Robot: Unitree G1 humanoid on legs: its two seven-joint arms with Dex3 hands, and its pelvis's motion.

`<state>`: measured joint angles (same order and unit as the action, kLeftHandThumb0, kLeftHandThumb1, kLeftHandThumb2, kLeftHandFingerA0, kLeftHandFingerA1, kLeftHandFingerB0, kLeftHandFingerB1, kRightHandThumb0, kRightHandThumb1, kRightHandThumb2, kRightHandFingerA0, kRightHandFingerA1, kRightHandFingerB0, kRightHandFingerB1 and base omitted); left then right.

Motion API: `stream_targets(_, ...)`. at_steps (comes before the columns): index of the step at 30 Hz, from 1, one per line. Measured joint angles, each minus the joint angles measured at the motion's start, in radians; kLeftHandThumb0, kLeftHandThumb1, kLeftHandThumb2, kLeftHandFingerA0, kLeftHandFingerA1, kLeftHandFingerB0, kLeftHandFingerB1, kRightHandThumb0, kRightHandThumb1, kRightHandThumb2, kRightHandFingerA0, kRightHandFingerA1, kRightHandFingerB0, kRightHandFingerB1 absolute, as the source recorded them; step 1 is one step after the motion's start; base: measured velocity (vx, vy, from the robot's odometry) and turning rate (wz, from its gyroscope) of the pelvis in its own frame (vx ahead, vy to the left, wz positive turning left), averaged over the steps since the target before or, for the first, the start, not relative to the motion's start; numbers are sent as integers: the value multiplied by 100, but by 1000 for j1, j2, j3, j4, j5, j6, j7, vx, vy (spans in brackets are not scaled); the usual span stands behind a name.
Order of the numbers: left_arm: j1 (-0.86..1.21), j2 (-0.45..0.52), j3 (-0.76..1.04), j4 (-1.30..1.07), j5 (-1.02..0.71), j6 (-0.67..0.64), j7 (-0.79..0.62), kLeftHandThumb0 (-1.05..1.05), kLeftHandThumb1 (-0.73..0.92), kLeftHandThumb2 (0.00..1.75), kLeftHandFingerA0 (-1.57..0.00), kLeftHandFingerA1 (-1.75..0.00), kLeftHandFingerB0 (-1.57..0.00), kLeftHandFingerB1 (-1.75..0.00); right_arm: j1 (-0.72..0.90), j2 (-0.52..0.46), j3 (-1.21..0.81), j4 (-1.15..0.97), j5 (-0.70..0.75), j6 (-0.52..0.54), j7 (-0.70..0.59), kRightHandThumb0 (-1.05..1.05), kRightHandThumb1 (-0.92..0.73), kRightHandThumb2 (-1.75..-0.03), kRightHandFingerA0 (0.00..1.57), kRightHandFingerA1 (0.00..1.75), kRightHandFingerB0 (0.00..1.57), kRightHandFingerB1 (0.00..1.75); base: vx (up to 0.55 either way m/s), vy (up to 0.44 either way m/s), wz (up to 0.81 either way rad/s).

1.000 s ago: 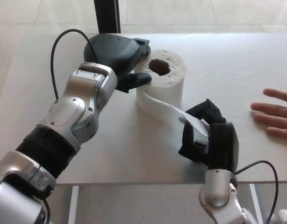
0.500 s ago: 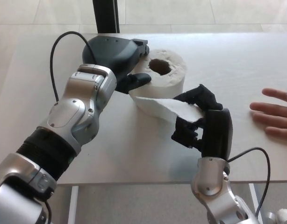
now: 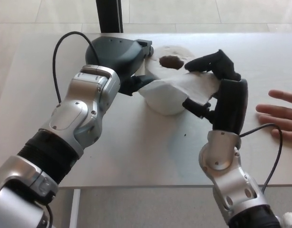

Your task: A toilet paper roll is kept in the middle of the desk infront of the robot. The robot places its left hand on the top of the toilet paper roll to hold it still and uses its right hand to tear off a piece of toilet paper from it and hands the paper to a person

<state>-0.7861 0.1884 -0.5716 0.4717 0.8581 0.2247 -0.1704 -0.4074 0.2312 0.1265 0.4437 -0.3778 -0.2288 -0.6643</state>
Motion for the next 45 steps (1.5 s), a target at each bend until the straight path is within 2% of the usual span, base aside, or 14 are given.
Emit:
stream_targets(2, 5, 1, -3, -2, 0, 0, -1, -73, 92, 74, -60, -66, -42, -43, -5, 20, -32, -29, 24, 1, 1, -11, -67, -131, 125, 129, 122, 127, 0, 0, 0)
stream_targets(7, 29, 2, -10, -2, -1, 0, -16, -75, 92, 73, -78, -93, -42, -41, -6, 22, -84, -89, 81, 2, 8, -13, -62, -130, 125, 129, 125, 128, 0, 0, 0)
stream_targets(8, 31, 1, -12, -2, -1, 1, -18, -74, 92, 70, -78, -98, -44, -40, -7, 22, -91, -105, 92, 6, 11, -25, -34, -156, 115, 175, 93, 168, 0, 0, 0)
stream_targets(9, 33, 0, -15, -2, -1, 1, -19, -73, 92, 71, -81, -101, -43, -40, -8, 23, -99, -126, 107, 12, 12, -14, -64, -130, 126, 129, 126, 128, 0, 0, 0)
stream_targets(10, 35, -1, -17, -1, -1, 1, -20, -73, 92, 72, -82, -119, -43, -39, -9, 23, -103, -142, 116, 17, 14, -25, -39, -145, 116, 175, 93, 167, 0, 0, 0)
stream_targets(12, 38, -4, -19, 3, -1, 1, -20, -73, 92, 71, -81, -121, -42, -38, -10, 23, -106, -172, 137, 32, 18, -25, -40, -143, 117, 175, 94, 166, 0, 0, 0)
stream_targets(28, 40, -4, -33, 10, 0, -20, -13, -72, 92, 68, -69, -92, -44, -43, -10, 23, -74, -228, 206, 87, 32, -19, -31, -154, 114, 175, 94, 164, 0, 0, 0)
stream_targets(29, 40, -2, -33, 9, 0, -22, -13, -71, 74, 110, -63, -80, -38, -55, -10, 23, -73, -230, 209, 90, 33, -22, -36, -157, 117, 175, 98, 157, 0, 0, 0)
stream_targets(30, 40, 0, -34, 8, 1, -22, -13, -76, 92, 70, -63, -79, -46, -42, -9, 23, -71, -233, 212, 93, 33, -10, -61, -130, 132, 131, 129, 129, 0, 0, 0)
stream_targets(31, 36, 8, -35, 5, 4, -22, -14, -73, 92, 74, -65, -76, -39, -42, -7, 23, -68, -238, 214, 95, 34, -23, -32, -158, 117, 170, 99, 156, 0, 0, 0)
stream_targets(36, -71, 55, -11, 3, 4, -25, -23, -72, 92, 73, -67, -72, -45, -45, 19, 25, -62, -254, 230, 96, 46, -19, -31, -159, 119, 169, 103, 157, 0, 0, 0)
stream_targets(39, -156, 76, 11, 5, 2, -41, -19, -74, 91, 73, -92, -152, -45, -49, 26, 26, -62, -254, 241, 95, 55, -23, -25, -158, 117, 168, 104, 155, 0, 0, 0)
stream_targets(42, -243, 82, 16, 29, 2, -65, -13, -66, 91, 67, -55, -60, -40, -46, 27, 26, -63, -255, 252, 95, 62, -27, -25, -158, 116, 169, 105, 155, 0, 0, 0)
stream_targets(45, -308, 92, 16, 42, 2, -87, -16, -62, 88, 66, -76, -69, -46, -48, 31, 26, -65, -254, 262, 93, 67, -27, -25, -158, 116, 168, 104, 156, 0, 0, 0)
